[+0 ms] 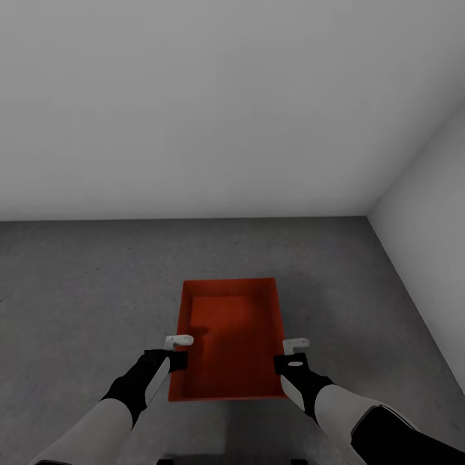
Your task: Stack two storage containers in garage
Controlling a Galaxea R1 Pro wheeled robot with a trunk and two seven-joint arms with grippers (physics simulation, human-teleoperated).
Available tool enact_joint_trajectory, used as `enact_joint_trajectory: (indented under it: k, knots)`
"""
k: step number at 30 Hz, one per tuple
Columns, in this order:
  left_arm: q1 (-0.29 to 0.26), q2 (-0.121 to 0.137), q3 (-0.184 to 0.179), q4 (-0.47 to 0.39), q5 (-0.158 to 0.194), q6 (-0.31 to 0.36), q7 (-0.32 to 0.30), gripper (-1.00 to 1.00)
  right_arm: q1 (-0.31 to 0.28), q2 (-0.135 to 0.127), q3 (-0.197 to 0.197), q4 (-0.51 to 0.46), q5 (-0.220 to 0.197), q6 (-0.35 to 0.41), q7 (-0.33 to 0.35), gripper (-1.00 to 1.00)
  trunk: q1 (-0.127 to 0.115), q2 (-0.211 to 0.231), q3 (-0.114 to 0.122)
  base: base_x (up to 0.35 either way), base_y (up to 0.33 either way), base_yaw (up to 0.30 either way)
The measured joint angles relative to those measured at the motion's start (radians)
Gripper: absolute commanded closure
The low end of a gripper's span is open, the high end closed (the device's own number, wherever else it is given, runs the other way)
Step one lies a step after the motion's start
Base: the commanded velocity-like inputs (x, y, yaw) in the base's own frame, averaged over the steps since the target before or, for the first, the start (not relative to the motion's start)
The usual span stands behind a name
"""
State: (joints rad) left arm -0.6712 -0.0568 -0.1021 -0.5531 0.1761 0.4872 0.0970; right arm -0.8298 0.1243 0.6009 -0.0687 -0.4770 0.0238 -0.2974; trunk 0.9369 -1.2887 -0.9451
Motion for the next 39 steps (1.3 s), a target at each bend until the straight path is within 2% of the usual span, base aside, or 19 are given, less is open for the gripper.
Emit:
enact_joint_trajectory:
  k: [9, 31, 39]
  knots:
    - [0.000, 0.000, 0.001, 0.000, 0.000, -0.002, 0.000, 1.00, 0.000, -0.001, 0.000, -0.002, 0.001, 0.000, 0.000, 1.00, 0.000, 0.000, -0.004, 0.000, 0.000, 0.000]
    - [0.000, -0.001, 0.001, 0.000, -0.001, -0.002, 0.000, 1.00, 0.000, -0.001, 0.000, -0.003, 0.002, 0.001, 0.000, 1.00, 0.084, -0.154, -0.073, 0.000, 0.000, 0.000]
    - [0.000, -0.001, 0.001, 0.000, -0.001, -0.002, 0.000, 1.00, 0.000, -0.001, 0.000, -0.003, 0.002, 0.001, 0.000, 1.00, 0.084, -0.154, -0.073, 0.000, 0.000, 0.000]
